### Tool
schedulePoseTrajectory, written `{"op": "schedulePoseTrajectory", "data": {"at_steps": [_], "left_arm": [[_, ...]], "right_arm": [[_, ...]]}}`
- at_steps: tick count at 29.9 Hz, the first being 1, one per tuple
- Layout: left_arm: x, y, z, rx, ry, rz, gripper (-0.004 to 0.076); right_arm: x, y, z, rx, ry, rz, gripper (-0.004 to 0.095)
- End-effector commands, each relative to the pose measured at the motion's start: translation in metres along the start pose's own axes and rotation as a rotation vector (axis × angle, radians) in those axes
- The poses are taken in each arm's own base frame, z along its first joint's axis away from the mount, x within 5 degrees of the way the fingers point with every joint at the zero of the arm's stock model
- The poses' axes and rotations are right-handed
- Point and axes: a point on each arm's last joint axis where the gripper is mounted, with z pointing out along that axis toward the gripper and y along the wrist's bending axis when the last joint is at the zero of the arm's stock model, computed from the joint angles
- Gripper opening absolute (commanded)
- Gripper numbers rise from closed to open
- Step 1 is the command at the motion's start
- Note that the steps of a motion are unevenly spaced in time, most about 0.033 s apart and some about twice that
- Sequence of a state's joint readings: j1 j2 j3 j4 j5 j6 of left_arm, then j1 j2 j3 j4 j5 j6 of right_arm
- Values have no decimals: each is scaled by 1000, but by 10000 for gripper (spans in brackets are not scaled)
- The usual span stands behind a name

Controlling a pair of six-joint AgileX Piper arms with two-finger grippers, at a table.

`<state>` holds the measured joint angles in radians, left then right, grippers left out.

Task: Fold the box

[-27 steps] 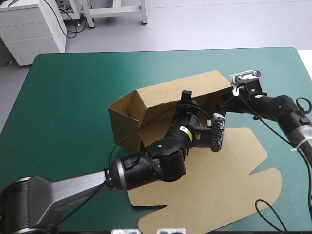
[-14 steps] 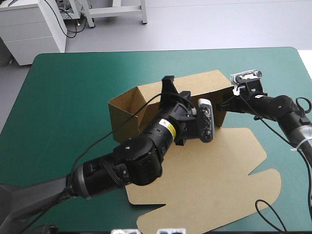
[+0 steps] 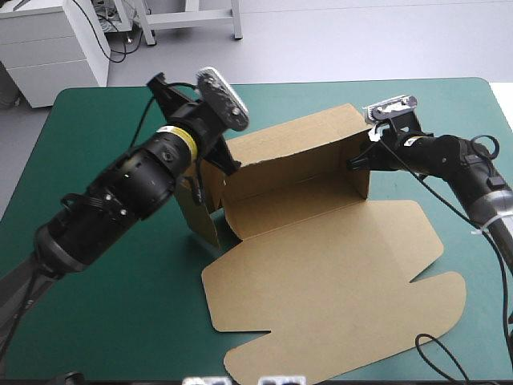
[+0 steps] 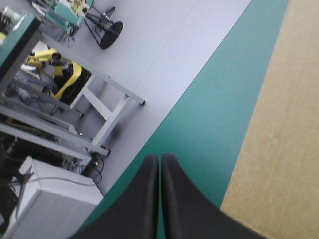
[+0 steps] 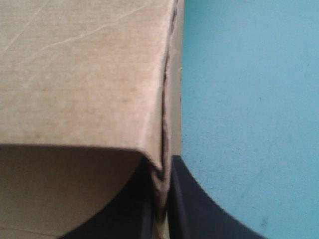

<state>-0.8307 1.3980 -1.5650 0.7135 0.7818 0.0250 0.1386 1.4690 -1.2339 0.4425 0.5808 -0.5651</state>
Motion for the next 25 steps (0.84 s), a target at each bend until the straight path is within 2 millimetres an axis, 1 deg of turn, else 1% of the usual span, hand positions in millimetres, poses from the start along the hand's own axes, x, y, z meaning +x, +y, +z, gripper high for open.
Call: {"op": "schedulePoseTrajectory", "data": {"at_steps": [1,4,8,13,15,18,20,22,25], "left_arm": [[8,43,-21,-67,-60,-104,0],[27,68,-22,-118,-17,-163,0],[56,99,-24,-180,48,-283,0],[93,126,-26,-156,112,-469,0],[106,135,-28,-155,131,-532,0],[126,149,-34,-165,161,-627,0],[141,156,-37,-185,181,-690,0],[156,160,-39,-209,205,-747,0],[174,158,-36,-197,235,-799,0]], "right_arm": [[-32,10,-25,30,-97,37,5],[-43,15,-33,10,-59,76,5],[-55,14,-36,-7,54,162,5],[-74,14,-47,-26,172,222,5],[-77,15,-48,-39,253,232,5],[-87,18,-53,-50,220,260,5],[-87,21,-53,-79,218,284,5],[-83,21,-48,-75,242,309,5],[-72,26,-43,-95,285,325,5]]}}
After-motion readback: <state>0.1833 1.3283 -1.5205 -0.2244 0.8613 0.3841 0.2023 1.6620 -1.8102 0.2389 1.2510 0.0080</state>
